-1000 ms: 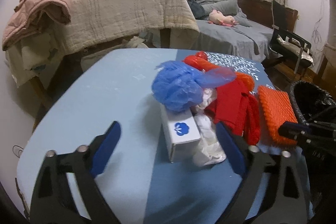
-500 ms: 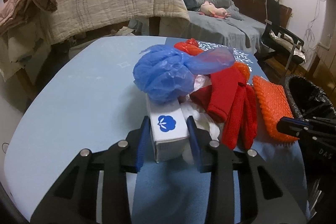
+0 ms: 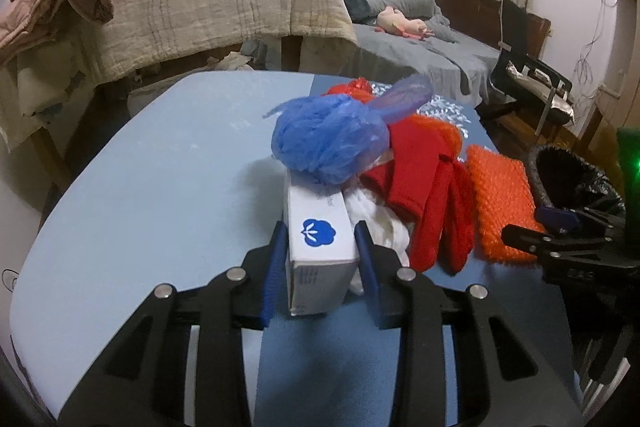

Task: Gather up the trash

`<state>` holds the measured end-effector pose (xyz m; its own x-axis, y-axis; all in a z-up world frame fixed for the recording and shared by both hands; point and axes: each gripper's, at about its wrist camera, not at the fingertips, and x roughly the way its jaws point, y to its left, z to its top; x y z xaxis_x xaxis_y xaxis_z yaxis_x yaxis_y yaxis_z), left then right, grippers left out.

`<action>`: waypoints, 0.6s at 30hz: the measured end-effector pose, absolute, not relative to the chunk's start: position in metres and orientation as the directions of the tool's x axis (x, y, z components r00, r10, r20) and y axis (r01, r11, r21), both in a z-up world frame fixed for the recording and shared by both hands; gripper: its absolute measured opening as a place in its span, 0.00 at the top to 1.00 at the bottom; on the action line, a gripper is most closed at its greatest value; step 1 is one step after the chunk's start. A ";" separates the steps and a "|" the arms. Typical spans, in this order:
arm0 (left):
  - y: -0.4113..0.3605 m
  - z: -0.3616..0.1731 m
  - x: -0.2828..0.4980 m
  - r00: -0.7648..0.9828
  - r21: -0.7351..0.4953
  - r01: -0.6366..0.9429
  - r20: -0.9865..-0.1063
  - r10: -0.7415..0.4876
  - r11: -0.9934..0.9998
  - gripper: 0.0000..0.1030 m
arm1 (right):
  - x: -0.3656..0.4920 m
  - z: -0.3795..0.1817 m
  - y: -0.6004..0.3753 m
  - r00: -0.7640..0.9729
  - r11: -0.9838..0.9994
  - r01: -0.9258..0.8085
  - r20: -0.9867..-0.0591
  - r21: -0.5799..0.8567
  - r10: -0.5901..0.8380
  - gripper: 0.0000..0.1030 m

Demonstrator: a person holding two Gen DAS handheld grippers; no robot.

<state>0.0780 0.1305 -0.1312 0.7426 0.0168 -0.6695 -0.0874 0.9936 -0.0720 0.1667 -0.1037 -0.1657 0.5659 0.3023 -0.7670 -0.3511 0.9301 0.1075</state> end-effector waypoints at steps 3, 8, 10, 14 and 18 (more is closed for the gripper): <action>0.131 -0.136 0.083 0.727 -0.073 -0.090 -0.686 0.016 0.993 0.66 | 0.170 -0.169 -0.096 0.568 0.924 -0.373 -0.768 0.081 0.296 0.22; 0.131 -0.140 0.090 0.722 -0.072 -0.104 -0.692 0.025 0.992 0.61 | 0.174 -0.174 -0.084 0.574 0.919 -0.389 -0.764 0.063 0.295 0.19; 0.131 -0.140 0.093 0.722 -0.074 -0.111 -0.691 0.030 0.991 0.60 | 0.176 -0.176 -0.081 0.576 0.918 -0.393 -0.763 0.056 0.293 0.17; 0.131 -0.140 0.099 0.722 -0.074 -0.113 -0.691 0.031 0.991 0.67 | 0.178 -0.180 -0.082 0.591 0.916 -0.400 -0.752 0.042 0.292 0.18; 0.130 -0.139 0.097 0.725 -0.064 -0.114 -0.688 0.039 0.991 0.71 | 0.175 -0.178 -0.083 0.599 0.915 -0.402 -0.745 0.036 0.292 0.36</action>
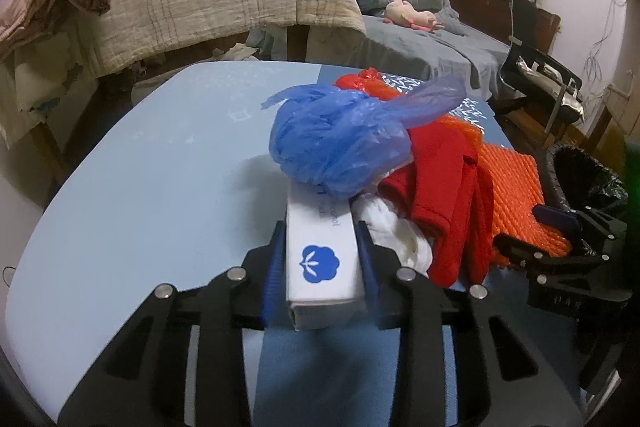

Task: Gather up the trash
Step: 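Lift the orange scrubber with the right tool while the left tool grasps the blue bag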

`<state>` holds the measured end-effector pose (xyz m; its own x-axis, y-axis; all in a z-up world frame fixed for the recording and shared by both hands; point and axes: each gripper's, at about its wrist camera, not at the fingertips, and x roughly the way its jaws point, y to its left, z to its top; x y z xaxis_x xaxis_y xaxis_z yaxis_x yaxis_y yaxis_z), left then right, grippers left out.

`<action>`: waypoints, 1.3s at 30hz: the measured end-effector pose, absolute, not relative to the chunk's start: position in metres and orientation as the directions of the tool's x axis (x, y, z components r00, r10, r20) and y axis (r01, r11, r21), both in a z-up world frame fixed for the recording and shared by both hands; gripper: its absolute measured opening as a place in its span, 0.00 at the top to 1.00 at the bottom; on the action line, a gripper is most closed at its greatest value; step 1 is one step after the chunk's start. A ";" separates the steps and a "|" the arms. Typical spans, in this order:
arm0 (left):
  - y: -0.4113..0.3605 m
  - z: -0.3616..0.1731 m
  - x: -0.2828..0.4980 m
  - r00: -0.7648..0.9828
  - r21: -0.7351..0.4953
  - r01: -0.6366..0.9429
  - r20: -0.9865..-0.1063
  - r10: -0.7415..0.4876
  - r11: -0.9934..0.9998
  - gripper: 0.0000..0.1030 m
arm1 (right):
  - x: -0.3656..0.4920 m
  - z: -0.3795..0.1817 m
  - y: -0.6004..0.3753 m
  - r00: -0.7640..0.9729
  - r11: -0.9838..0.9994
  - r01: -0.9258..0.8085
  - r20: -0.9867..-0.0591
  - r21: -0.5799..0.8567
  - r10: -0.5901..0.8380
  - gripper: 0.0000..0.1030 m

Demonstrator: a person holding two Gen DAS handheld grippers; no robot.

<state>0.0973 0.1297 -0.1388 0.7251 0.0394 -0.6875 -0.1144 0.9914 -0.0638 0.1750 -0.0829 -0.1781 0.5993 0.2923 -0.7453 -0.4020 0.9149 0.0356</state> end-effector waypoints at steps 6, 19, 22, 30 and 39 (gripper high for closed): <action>0.132 -0.126 0.090 0.749 -0.073 -0.104 -0.662 0.030 0.992 0.71 | 0.176 -0.169 -0.093 0.578 0.908 -0.411 -0.747 0.080 0.328 0.75; 0.117 -0.096 0.081 0.772 -0.005 -0.069 -0.634 0.050 0.998 0.71 | 0.154 -0.113 -0.103 0.632 0.880 -0.459 -0.650 0.124 0.421 0.76; 0.112 -0.099 0.085 0.758 0.002 -0.050 -0.651 0.040 0.999 0.71 | 0.153 -0.108 -0.107 0.639 0.880 -0.458 -0.641 0.127 0.425 0.76; 0.113 -0.103 0.088 0.747 -0.025 -0.046 -0.664 0.018 0.999 0.68 | 0.154 -0.114 -0.117 0.630 0.892 -0.428 -0.659 0.147 0.411 0.76; 0.128 -0.098 0.088 0.768 -0.040 -0.092 -0.639 0.045 0.995 0.34 | 0.158 -0.114 -0.114 0.628 0.888 -0.438 -0.661 0.137 0.411 0.76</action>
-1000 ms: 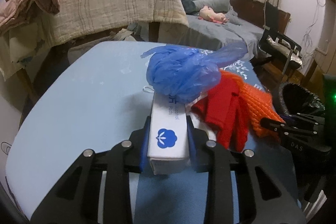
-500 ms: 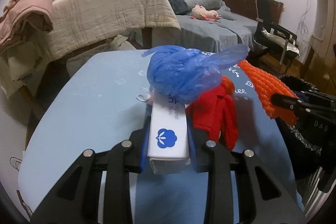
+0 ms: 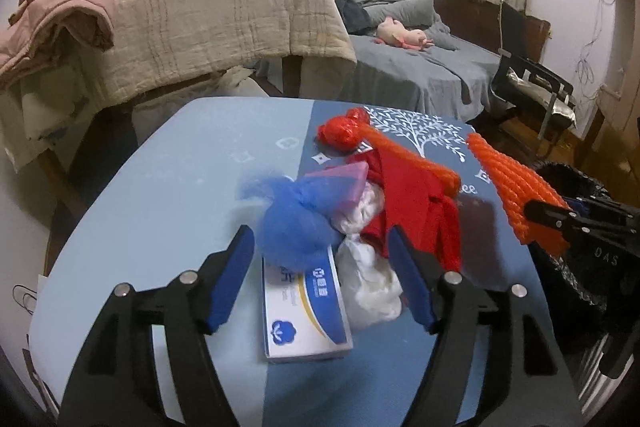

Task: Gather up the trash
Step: 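Lift the orange scrubber with the right tool while the left tool grasps the blue bag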

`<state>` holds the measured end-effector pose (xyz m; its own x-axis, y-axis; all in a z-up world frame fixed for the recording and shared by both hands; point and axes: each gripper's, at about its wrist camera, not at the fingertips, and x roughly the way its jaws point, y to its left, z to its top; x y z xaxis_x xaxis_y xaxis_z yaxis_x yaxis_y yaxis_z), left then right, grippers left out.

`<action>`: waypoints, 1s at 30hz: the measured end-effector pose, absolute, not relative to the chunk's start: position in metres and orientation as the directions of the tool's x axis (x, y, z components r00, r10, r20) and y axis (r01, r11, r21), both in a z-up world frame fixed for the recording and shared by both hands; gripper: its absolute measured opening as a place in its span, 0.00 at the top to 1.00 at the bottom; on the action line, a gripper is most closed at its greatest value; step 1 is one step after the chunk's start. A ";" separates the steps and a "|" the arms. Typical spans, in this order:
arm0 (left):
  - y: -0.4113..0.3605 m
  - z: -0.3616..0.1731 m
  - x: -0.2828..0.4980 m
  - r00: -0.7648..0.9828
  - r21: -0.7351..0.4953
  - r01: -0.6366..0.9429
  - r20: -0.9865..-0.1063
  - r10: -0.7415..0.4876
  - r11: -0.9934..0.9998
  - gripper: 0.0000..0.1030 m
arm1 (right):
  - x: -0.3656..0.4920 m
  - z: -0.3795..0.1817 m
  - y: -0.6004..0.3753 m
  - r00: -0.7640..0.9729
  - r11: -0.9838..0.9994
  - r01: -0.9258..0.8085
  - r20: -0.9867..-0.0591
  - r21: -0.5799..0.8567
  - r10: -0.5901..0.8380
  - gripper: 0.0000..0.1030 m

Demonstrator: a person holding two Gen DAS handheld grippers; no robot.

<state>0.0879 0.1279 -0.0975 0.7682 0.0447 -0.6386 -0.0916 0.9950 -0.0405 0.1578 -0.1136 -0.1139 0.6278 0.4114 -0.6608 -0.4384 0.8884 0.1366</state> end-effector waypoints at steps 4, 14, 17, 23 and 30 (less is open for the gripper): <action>0.134 -0.103 0.096 0.760 -0.038 -0.107 -0.647 0.057 0.994 0.34 | 0.161 -0.115 -0.108 0.622 0.887 -0.442 -0.666 0.137 0.413 0.76; 0.164 -0.114 0.136 0.744 -0.026 -0.163 -0.660 0.106 0.986 0.34 | 0.173 -0.117 -0.102 0.624 0.890 -0.439 -0.671 0.124 0.401 0.76; 0.181 -0.119 0.147 0.730 -0.033 -0.197 -0.672 0.124 0.980 0.34 | 0.178 -0.118 -0.100 0.621 0.890 -0.438 -0.672 0.127 0.402 0.76; 0.199 -0.136 0.167 0.696 -0.050 -0.189 -0.712 0.098 0.981 0.35 | 0.185 -0.122 -0.096 0.615 0.895 -0.428 -0.685 0.127 0.391 0.76; 0.206 -0.146 0.177 0.692 -0.080 -0.174 -0.719 0.064 0.981 0.74 | 0.189 -0.126 -0.089 0.608 0.895 -0.431 -0.698 0.110 0.379 0.76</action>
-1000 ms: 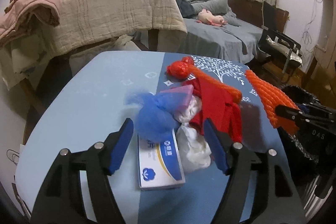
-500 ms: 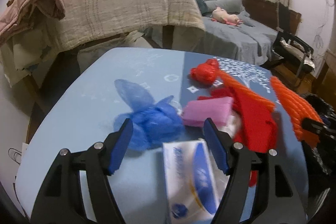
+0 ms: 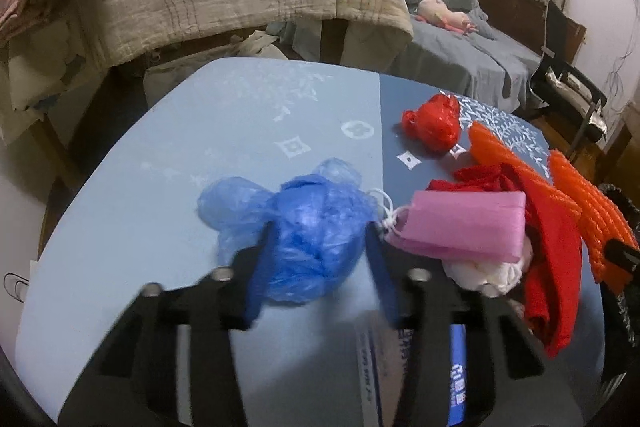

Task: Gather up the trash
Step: 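Lift the orange scrubber with the right tool while the left tool grasps the blue bag, then drop the scrubber and blue bag into the trash bin with both tools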

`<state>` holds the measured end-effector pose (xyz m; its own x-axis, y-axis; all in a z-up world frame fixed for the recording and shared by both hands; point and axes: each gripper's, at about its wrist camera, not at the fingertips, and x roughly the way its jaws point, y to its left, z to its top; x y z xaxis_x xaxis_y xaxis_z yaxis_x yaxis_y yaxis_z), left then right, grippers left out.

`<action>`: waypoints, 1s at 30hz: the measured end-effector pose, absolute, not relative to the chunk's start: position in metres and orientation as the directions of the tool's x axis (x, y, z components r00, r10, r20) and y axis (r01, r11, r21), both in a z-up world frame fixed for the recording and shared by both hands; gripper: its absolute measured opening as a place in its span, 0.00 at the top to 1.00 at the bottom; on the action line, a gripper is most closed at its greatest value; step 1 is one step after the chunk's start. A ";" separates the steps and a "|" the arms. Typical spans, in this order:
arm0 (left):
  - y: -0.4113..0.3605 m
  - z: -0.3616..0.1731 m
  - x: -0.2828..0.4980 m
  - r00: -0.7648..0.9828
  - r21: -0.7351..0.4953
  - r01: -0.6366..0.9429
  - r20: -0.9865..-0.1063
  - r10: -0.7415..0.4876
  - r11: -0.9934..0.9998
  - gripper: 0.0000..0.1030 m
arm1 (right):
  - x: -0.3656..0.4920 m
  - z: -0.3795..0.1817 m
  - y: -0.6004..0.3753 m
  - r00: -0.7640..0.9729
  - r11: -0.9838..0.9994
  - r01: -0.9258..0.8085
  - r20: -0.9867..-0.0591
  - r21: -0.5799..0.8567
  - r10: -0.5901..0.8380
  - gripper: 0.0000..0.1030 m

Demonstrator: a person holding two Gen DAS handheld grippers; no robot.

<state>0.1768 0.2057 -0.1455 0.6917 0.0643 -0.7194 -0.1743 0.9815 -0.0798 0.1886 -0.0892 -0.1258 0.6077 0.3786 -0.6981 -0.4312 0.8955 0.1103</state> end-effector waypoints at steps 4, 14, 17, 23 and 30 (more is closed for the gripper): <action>0.213 -0.145 0.178 0.700 -0.095 -0.172 -0.712 0.054 0.981 0.93 | 0.189 -0.123 -0.090 0.613 0.899 -0.425 -0.697 0.107 0.373 0.76; 0.200 -0.106 0.157 0.763 -0.112 -0.157 -0.644 0.049 0.981 0.99 | 0.179 -0.101 -0.100 0.657 0.904 -0.416 -0.655 0.097 0.372 0.76; 0.184 -0.089 0.149 0.786 -0.106 -0.126 -0.617 0.034 0.986 0.99 | 0.174 -0.092 -0.108 0.676 0.908 -0.407 -0.636 0.100 0.372 0.76; 0.150 -0.061 0.139 0.817 -0.145 -0.051 -0.576 -0.042 0.988 0.99 | 0.163 -0.073 -0.134 0.712 0.921 -0.377 -0.607 0.094 0.354 0.76; 0.087 -0.031 0.131 0.838 -0.161 0.100 -0.518 -0.171 0.982 0.99 | 0.152 -0.064 -0.180 0.752 0.953 -0.292 -0.595 0.085 0.283 0.76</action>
<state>0.1305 0.0868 -0.0313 0.8384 -0.1705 -0.5177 0.1003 0.9819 -0.1609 0.1522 -0.1797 -0.0642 0.7522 0.2833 -0.5950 -0.2915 0.9528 0.0851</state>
